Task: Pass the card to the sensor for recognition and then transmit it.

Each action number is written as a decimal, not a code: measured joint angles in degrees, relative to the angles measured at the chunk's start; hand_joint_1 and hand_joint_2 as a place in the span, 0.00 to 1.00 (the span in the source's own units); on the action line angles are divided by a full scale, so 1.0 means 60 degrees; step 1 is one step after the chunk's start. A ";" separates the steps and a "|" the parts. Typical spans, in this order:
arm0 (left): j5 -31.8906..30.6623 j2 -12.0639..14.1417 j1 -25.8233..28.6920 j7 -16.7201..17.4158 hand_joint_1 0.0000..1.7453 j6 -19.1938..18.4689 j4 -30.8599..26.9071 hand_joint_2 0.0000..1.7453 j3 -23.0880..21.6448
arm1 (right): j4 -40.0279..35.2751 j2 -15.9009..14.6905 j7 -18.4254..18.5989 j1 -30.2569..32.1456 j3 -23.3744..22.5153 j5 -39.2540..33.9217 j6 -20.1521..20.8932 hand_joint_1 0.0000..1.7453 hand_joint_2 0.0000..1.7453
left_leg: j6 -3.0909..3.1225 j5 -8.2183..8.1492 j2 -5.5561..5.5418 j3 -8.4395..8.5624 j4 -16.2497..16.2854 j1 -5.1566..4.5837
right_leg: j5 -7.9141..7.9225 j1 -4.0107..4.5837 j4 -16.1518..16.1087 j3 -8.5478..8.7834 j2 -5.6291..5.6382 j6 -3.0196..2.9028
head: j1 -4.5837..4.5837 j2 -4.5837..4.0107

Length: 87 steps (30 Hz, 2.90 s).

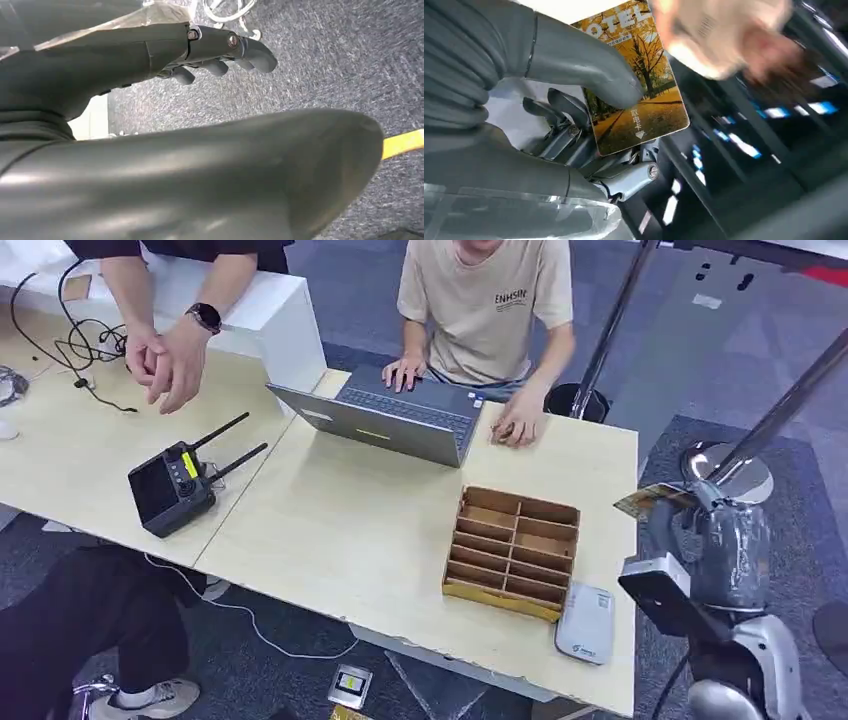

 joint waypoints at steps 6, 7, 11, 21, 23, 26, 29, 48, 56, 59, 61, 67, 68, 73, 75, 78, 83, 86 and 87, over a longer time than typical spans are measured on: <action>-0.0146 -0.0007 -0.0014 0.0000 0.00 -0.0043 0.0000 0.00 -0.0058 | -0.0153 0.0745 -0.0127 -0.0622 0.0248 0.1485 -0.1008 1.00 1.00 | -0.0001 0.0001 0.0001 -0.0002 0.0000 0.0002 | 0.0000 0.0001 0.0001 0.0002 -0.0001 0.0000 | 0.0000 0.0000; -0.0164 -0.0007 -0.0016 0.0000 0.00 -0.0054 0.0000 0.00 -0.0084 | -0.0146 0.0855 -0.0127 -0.0725 0.0291 0.1656 -0.1187 1.00 1.00 | -0.0001 0.0001 0.0001 -0.0002 0.0000 0.0002 | 0.0000 0.0002 0.0001 0.0002 -0.0001 0.0000 | 0.0003 0.0000; -0.0255 -0.0011 -0.0020 0.0022 0.00 -0.0095 0.0000 0.00 -0.0139 | 0.0054 0.1336 -0.0178 -0.1159 0.0608 0.2342 -0.1799 1.00 1.00 | -0.0001 0.0001 0.0000 -0.0003 0.0000 0.0003 | 0.0000 0.0002 0.0002 0.0002 -0.0001 0.0000 | 0.0004 0.0000; -0.0302 -0.0022 -0.0025 0.0026 0.00 -0.0124 0.0000 0.00 -0.0168 | 0.0696 0.1919 -0.0186 -0.1654 0.1166 0.2502 -0.1854 1.00 1.00 | -0.0001 0.0001 -0.0002 -0.0008 0.0000 0.0002 | -0.0001 0.0002 0.0002 -0.0001 -0.0004 -0.0001 | -0.0004 0.0000; -0.0360 -0.0022 -0.0026 0.0055 0.00 -0.0175 -0.0003 0.00 -0.0182 | 0.0975 0.2021 -0.0197 -0.1837 0.1289 0.2720 -0.1858 1.00 1.00 | -0.0001 0.0001 -0.0002 -0.0010 0.0000 0.0002 | -0.0001 0.0002 0.0002 -0.0001 -0.0004 -0.0001 | -0.0004 0.0000; -0.0481 -0.0026 -0.0032 0.0058 0.00 -0.0200 -0.0004 0.00 -0.0258 | 0.1511 0.2152 -0.0178 -0.2323 0.1548 0.3204 -0.1861 1.00 1.00 | -0.0003 0.0003 0.0000 -0.0010 0.0000 0.0002 | 0.0000 0.0002 0.0004 -0.0001 -0.0003 0.0000 | 0.0000 0.0000; -0.0564 -0.0025 -0.0039 0.0019 0.00 -0.0229 -0.0004 0.00 -0.0353 | 0.2262 0.2279 -0.0164 -0.3052 0.1838 0.3714 -0.1872 1.00 1.00 | -0.0005 0.0006 0.0000 -0.0008 0.0000 0.0003 | 0.0001 0.0002 0.0005 0.0000 -0.0003 0.0000 | -0.0004 0.0000; -0.0856 -0.0025 -0.0060 -0.0033 0.00 -0.0284 0.0000 0.00 -0.0717 | 0.7577 0.3030 -0.0401 -0.6363 0.3085 0.5041 -0.1916 1.00 1.00 | -0.0006 0.0005 -0.0005 -0.0023 0.0001 0.0003 | 0.0001 0.0002 0.0008 -0.0016 -0.0004 -0.0001 | 0.0000 0.0000; -0.0863 -0.0026 -0.0063 -0.0117 0.00 -0.0284 0.0000 0.00 -0.0827 | 0.8789 0.3201 -0.0495 -0.6703 0.3347 0.4947 -0.1835 1.00 1.00 | -0.0006 0.0005 -0.0005 -0.0024 0.0001 0.0003 | 0.0002 0.0002 0.0008 -0.0019 -0.0004 0.0000 | 0.0000 0.0000; -0.0860 -0.0026 -0.0061 -0.0120 0.00 -0.0288 0.0000 0.00 -0.0852 | 0.9143 0.3253 -0.0553 -0.6773 0.3468 0.4914 -0.1752 1.00 1.00 | -0.0006 0.0005 -0.0005 -0.0023 0.0002 0.0003 | 0.0002 0.0002 0.0008 -0.0020 -0.0004 0.0000 | -0.0004 0.0000; -0.0856 -0.0026 -0.0061 -0.0128 0.00 -0.0284 0.0000 0.00 -0.0863 | 0.9301 0.3278 -0.0583 -0.6779 0.3534 0.4907 -0.1690 1.00 1.00 | -0.0006 0.0005 -0.0006 -0.0024 0.0001 0.0003 | 0.0002 0.0002 0.0008 -0.0022 -0.0004 -0.0001 | 0.0000 0.0000; -0.0845 -0.0025 -0.0061 -0.0131 0.00 -0.0284 0.0000 0.00 -0.0871 | 0.9752 0.3351 -0.0583 -0.6811 0.3719 0.4706 -0.1519 0.00 1.00 | -0.0006 0.0005 -0.0005 -0.0024 0.0002 0.0003 | 0.0002 0.0002 0.0008 -0.0023 -0.0003 -0.0001 | -0.0004 0.0000; -0.0841 -0.0026 -0.0061 -0.0131 0.00 -0.0284 0.0000 0.00 -0.0871 | 0.9803 0.3355 -0.0601 -0.6810 0.3745 0.4601 -0.1490 0.00 1.00 | -0.0006 0.0005 -0.0005 -0.0024 0.0001 0.0003 | 0.0002 0.0002 0.0008 -0.0023 -0.0003 0.0000 | 0.0000 0.0000; -0.0838 -0.0025 -0.0060 -0.0135 0.00 -0.0284 0.0000 0.00 -0.0871 | 1.0043 0.3365 -0.0681 -0.6810 0.3788 0.4164 -0.1468 0.00 1.00 | -0.0006 0.0005 -0.0005 -0.0024 0.0002 0.0003 | 0.0002 0.0002 0.0008 -0.0023 -0.0003 0.0000 | 0.0000 0.0000; -0.0838 -0.0025 -0.0060 -0.0124 0.00 -0.0284 0.0000 0.00 -0.0871 | 1.0113 0.3365 -0.0707 -0.6810 0.3788 0.4003 -0.1490 0.00 1.00 | -0.0006 0.0005 -0.0005 -0.0024 0.0002 0.0003 | 0.0002 0.0002 0.0008 -0.0023 -0.0003 0.0000 | 0.0000 0.0000; -0.0834 -0.0022 -0.0059 -0.0113 0.00 -0.0284 0.0000 0.00 -0.0874 | 1.0153 0.3358 -0.0772 -0.6811 0.3774 0.3643 -0.1599 0.00 1.00 | -0.0006 0.0005 -0.0004 -0.0024 0.0003 0.0003 | 0.0002 0.0002 0.0008 -0.0024 -0.0003 0.0000 | 0.0000 0.0000; -0.0823 -0.0022 -0.0053 -0.0113 0.00 -0.0284 0.0004 0.00 -0.0874 | 1.0037 0.3311 -0.0776 -0.6816 0.3701 0.3187 -0.1744 0.00 1.00 | -0.0006 0.0005 -0.0003 -0.0024 0.0004 0.0003 | 0.0002 0.0002 0.0008 -0.0027 -0.0003 0.0000 | 0.0000 0.0000; -0.0805 -0.0022 -0.0047 -0.0113 0.00 -0.0273 0.0004 0.00 -0.0874 | 0.9821 0.3245 -0.0754 -0.6811 0.3668 0.2895 -0.1803 0.00 1.00 | -0.0006 0.0005 -0.0002 -0.0023 0.0004 0.0003 | 0.0002 0.0002 0.0008 -0.0028 -0.0002 0.0000 | -0.0004 0.0000; -0.0798 -0.0022 -0.0046 -0.0113 0.00 -0.0266 0.0004 0.00 -0.0874 | 0.9702 0.3213 -0.0750 -0.6796 0.3636 0.2693 -0.1817 0.00 1.00 | -0.0006 0.0005 -0.0001 -0.0023 0.0004 0.0003 | 0.0002 0.0002 0.0008 -0.0028 -0.0002 0.0000 | 0.0000 0.0000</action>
